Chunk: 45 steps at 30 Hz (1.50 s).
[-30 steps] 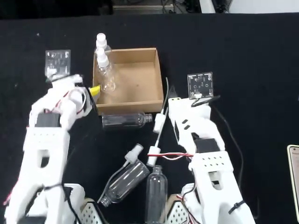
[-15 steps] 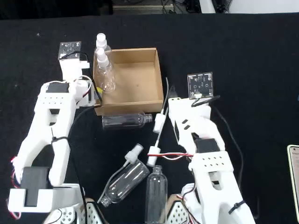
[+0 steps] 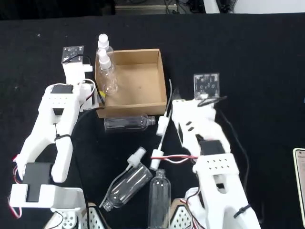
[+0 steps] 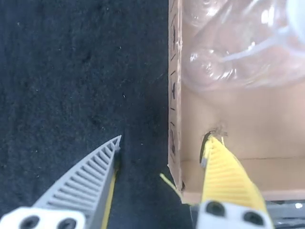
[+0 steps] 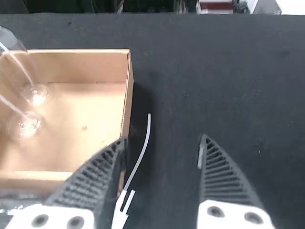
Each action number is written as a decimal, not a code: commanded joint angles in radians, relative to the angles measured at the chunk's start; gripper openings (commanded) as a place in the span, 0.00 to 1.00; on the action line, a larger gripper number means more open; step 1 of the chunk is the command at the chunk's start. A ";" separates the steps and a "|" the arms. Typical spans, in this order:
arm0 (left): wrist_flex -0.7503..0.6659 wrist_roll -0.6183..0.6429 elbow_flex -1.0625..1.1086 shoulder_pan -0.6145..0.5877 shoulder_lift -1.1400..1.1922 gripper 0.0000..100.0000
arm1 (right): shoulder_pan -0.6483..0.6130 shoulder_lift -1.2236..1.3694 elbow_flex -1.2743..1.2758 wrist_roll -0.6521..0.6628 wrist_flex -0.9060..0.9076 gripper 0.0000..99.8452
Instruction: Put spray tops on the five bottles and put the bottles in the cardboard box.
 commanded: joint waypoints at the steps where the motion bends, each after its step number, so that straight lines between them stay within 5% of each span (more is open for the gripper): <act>1: -0.023 0.021 -0.022 0.065 -0.008 0.24 | 0.000 0.025 -0.124 -0.029 0.069 0.21; 9: -0.023 0.023 -0.004 0.111 -0.003 0.11 | -0.002 0.188 -0.143 -0.031 -0.026 0.21; 45: -0.078 0.021 0.084 0.108 -0.012 0.04 | -0.178 0.374 -0.280 -0.084 -0.029 0.21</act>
